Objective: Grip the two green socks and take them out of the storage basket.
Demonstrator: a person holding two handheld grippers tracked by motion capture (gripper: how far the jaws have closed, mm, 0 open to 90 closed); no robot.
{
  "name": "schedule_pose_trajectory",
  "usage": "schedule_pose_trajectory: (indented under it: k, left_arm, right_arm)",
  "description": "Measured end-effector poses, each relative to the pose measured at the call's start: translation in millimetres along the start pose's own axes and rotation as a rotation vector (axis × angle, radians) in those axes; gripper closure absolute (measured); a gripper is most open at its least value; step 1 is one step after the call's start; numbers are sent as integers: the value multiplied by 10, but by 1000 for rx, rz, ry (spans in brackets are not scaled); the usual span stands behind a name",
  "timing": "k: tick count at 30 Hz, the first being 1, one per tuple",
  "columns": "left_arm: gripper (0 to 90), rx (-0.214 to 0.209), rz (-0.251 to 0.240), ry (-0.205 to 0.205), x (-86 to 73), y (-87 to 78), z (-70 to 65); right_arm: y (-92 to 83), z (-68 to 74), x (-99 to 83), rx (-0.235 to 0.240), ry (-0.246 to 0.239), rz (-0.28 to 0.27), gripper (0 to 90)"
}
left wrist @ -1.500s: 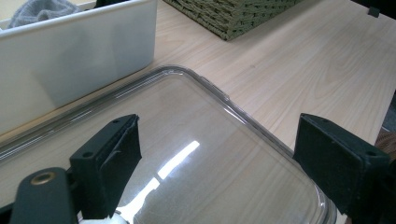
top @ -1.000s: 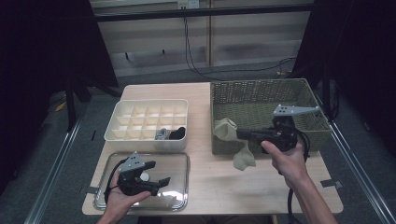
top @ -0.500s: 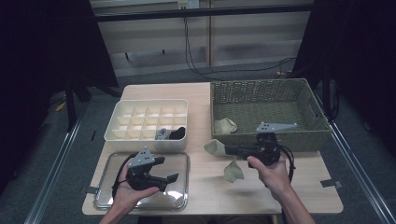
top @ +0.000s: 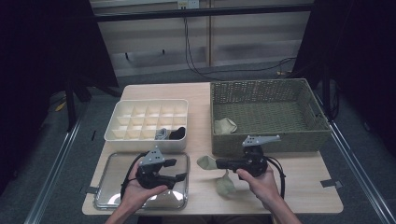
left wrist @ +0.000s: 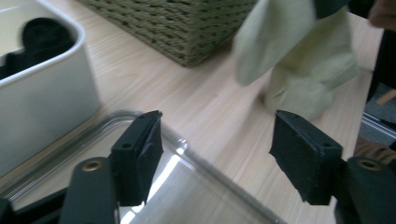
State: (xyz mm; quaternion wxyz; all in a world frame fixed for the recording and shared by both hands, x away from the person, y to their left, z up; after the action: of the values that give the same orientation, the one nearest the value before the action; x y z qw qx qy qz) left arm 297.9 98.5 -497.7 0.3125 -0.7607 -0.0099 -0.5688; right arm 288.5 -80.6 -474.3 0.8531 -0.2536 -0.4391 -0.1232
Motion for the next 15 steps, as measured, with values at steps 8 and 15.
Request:
schedule_pose_trajectory:
  k: [8, 15]
  left_arm:
    - [489, -74, 17, -14, 46, 318, -31]
    - [535, -97, 40, -3, 67, 617, 13]
  right_arm:
    - [60, -230, -222, -5, 52, 22, 900]
    - [126, -316, -332, 0, 62, 58, 900]
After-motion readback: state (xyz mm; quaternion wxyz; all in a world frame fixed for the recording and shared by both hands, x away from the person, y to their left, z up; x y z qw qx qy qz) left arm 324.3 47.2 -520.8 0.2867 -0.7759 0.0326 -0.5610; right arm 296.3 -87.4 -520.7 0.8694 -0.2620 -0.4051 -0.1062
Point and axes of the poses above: each handheld gripper's, and its own axes: y roughly forward along the jaws, x roughly out of its top, z roughly to its left, the point moved 9 cm from there along y, roughly forward along the jaws, and after that the axes turned 8 degrees about -z, right-handed, at the moved point
